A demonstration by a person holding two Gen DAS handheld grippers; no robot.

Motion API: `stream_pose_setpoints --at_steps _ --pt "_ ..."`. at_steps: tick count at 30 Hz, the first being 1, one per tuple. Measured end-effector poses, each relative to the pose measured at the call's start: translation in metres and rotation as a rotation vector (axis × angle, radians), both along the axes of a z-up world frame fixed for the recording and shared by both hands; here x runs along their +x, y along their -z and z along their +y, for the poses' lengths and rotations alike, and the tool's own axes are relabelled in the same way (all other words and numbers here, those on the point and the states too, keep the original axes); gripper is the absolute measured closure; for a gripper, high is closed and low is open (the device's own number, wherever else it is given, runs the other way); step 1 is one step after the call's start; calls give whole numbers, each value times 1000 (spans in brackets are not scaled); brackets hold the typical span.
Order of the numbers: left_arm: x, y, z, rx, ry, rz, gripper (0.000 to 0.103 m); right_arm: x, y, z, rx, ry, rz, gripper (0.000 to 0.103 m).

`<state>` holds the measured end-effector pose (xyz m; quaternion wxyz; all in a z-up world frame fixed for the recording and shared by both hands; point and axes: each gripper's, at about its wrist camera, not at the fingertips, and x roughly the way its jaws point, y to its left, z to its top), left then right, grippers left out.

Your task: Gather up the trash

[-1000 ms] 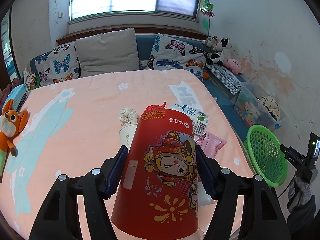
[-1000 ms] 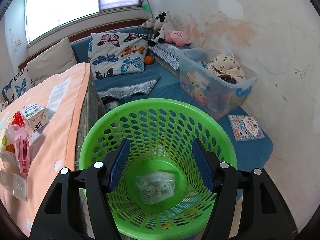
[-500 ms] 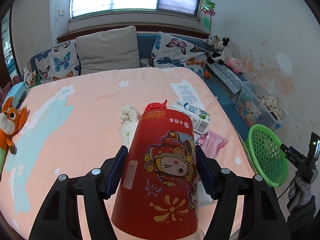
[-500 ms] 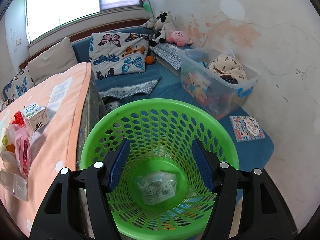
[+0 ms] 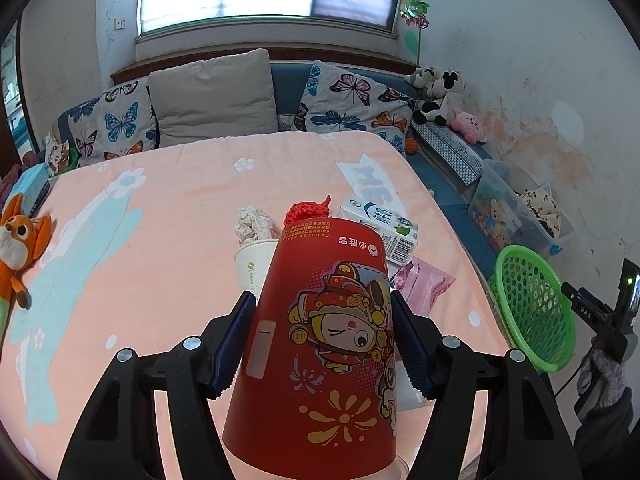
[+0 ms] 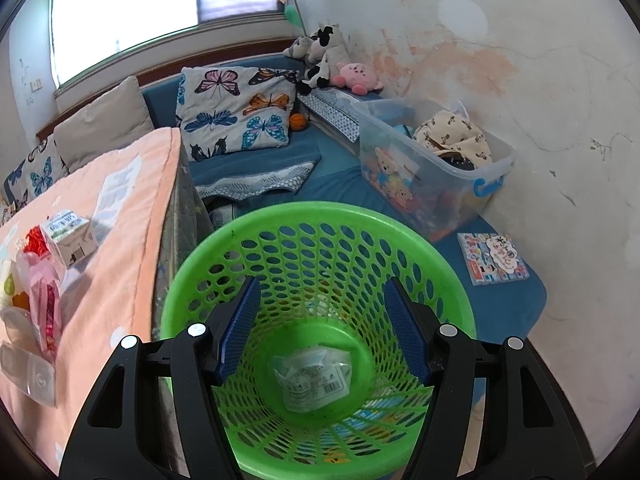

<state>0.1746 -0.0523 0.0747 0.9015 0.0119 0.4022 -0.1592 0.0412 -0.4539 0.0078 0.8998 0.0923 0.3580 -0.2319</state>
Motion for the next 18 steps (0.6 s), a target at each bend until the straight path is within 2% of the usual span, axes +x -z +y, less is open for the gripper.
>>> stream_pose_setpoints --at_steps 18 --pt "-1 -2 15 -11 -32 0 38 10 2 9 1 -22 5 38"
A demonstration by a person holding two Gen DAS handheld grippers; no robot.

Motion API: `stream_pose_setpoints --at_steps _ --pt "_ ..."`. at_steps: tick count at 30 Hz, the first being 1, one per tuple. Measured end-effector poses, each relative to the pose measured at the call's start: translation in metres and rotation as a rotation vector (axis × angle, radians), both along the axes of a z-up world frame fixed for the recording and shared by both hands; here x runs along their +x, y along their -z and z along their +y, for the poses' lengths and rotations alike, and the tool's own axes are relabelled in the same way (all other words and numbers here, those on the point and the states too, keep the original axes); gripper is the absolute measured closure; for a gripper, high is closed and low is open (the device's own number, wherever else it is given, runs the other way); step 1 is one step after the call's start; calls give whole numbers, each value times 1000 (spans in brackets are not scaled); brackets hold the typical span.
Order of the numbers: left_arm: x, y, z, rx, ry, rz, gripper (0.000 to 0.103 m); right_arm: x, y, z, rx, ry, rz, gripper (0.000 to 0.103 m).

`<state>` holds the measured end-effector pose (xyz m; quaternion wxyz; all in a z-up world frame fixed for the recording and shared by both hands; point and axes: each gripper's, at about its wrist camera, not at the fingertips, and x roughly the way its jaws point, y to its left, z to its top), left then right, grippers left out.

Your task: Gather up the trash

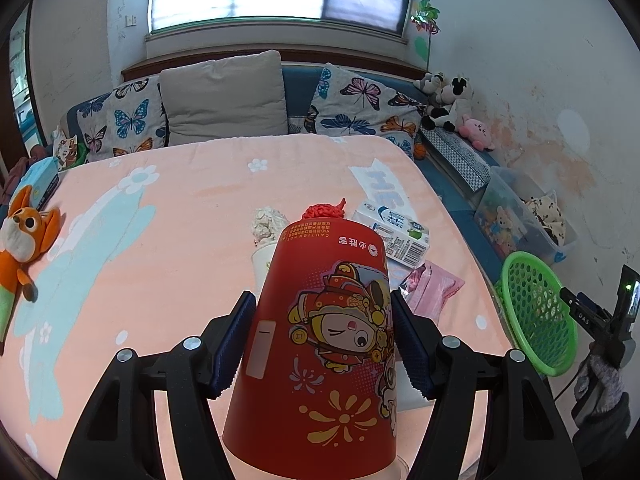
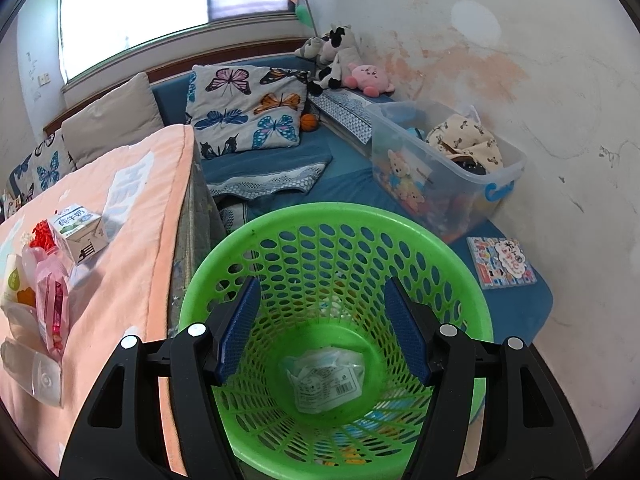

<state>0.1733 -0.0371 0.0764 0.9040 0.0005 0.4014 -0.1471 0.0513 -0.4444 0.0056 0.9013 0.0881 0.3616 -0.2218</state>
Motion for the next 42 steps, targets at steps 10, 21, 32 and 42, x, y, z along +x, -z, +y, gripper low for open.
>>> stream_pose_setpoints --at_steps 10,21,32,42 --pt "1 2 -3 -2 6 0 38 -4 0 -3 -6 11 0 38" --pt "1 5 -4 -19 14 0 38 -9 -3 -1 -14 10 0 38" --pt "1 7 -19 -36 69 2 38 -28 -9 -4 -11 22 -17 38" --pt "0 4 -51 -44 146 1 38 -42 -2 -9 7 17 -14 38"
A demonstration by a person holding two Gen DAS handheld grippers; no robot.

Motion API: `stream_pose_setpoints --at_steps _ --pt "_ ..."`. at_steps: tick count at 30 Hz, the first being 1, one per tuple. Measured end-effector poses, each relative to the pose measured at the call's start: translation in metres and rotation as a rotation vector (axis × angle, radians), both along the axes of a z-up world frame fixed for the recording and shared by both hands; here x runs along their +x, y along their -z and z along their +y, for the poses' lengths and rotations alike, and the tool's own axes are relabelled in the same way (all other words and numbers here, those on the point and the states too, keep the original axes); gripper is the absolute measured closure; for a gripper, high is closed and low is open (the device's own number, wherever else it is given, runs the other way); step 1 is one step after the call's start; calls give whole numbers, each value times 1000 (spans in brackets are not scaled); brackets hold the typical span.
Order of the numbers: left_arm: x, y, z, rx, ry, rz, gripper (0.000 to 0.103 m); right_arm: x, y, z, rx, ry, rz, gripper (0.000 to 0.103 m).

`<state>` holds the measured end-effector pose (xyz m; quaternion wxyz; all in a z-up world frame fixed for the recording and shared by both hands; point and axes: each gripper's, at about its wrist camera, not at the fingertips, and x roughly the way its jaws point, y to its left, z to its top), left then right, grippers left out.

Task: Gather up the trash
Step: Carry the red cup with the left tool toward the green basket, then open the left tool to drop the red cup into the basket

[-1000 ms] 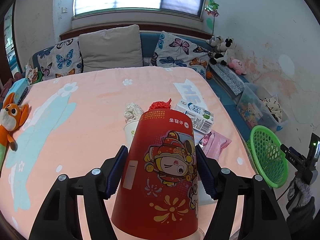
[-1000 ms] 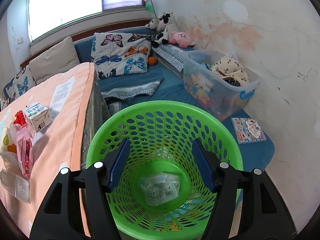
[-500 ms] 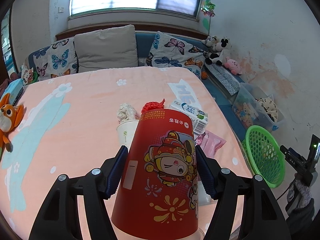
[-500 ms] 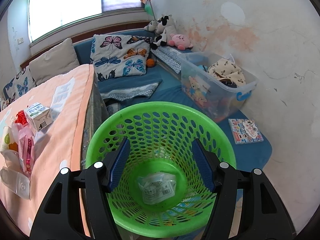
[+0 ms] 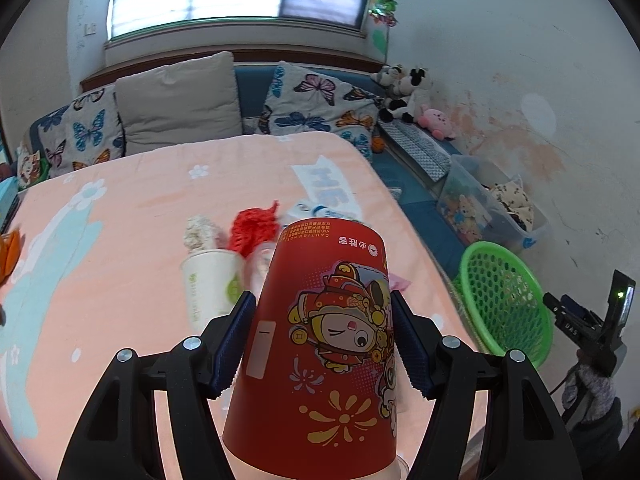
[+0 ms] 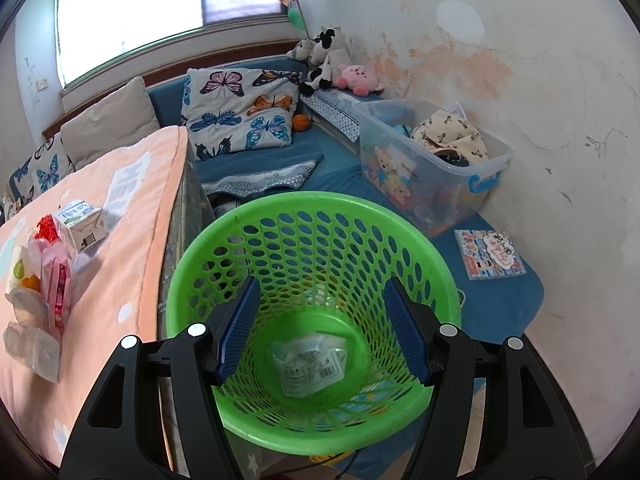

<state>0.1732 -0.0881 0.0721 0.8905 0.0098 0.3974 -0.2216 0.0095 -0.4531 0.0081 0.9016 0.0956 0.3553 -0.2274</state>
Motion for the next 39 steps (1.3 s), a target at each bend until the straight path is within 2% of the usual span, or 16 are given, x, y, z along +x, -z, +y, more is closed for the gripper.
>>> stream_pose_setpoints --at_steps 15,21,30,39 --pt "-7 2 -110 -8 208 21 38 -14 2 -15 24 -35 -8 36" --pt "-7 9 -167 -1 291 47 38 -19 8 -30 33 -36 5 36" --pt "1 20 -228 5 351 65 38 -27 15 -54 47 -16 6 36" --pt "2 47 -285 30 411 95 38 -36 24 -66 63 -3 -2 36"
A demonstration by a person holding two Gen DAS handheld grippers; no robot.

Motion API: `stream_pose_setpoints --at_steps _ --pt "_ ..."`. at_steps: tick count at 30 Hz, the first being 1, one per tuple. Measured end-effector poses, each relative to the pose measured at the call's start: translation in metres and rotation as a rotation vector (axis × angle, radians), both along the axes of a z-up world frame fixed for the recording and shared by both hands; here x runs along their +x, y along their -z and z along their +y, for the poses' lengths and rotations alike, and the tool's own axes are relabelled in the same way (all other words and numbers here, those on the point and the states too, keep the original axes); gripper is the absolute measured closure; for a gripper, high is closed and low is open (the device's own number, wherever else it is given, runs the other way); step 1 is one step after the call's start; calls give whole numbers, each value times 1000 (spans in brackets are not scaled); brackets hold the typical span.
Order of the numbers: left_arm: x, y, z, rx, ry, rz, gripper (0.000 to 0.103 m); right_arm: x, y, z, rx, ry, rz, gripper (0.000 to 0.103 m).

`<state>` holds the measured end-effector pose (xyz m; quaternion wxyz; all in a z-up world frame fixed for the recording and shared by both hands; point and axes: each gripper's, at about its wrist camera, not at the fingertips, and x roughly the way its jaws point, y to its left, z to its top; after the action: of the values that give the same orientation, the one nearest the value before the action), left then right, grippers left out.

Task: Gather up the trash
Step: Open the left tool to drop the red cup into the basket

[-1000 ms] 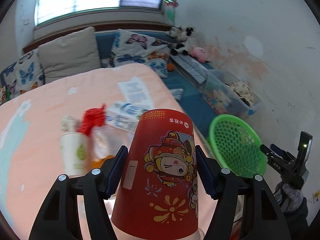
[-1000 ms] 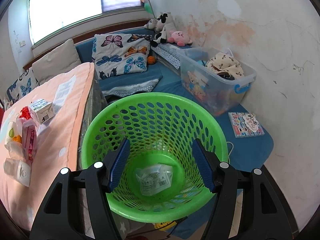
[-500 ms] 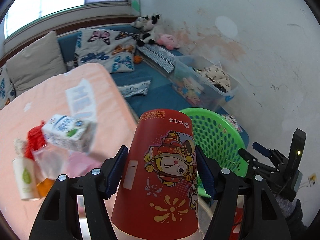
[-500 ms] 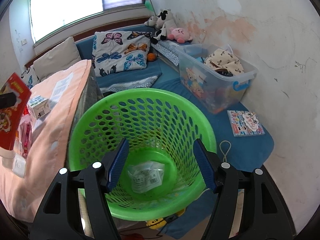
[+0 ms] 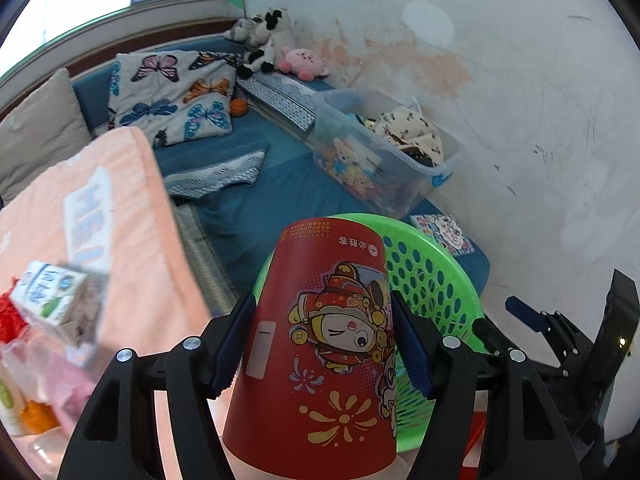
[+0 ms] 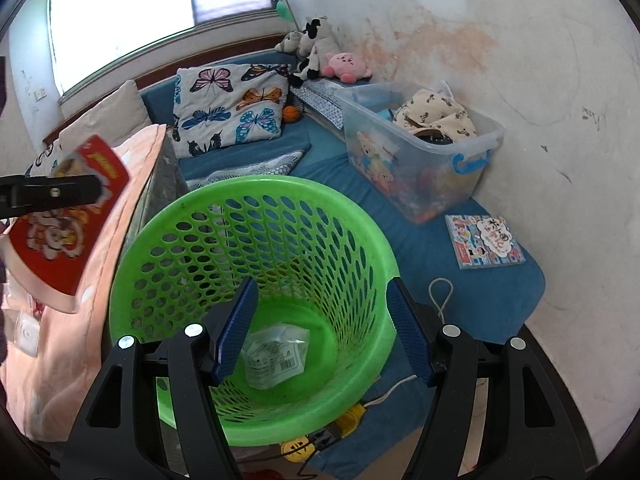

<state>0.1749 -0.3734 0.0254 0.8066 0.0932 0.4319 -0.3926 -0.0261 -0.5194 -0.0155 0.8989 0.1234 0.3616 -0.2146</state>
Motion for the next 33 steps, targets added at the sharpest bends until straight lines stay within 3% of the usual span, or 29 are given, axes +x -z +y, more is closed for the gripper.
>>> stream_pose_setpoints --at_steps 8,18,26,33 --pt "-2 15 -21 1 24 20 38 -7 8 -8 5 26 10 36" --pt "-9 7 6 -9 6 -12 27 -7 -1 5 -4 7 -3 36" --pt "-15 -17 79 -2 -85 -82 27 5 -14 42 22 -90 -45 33" --pt "-1 -31 162 31 -224 -143 27 30 -23 81 42 -194 -50 33"
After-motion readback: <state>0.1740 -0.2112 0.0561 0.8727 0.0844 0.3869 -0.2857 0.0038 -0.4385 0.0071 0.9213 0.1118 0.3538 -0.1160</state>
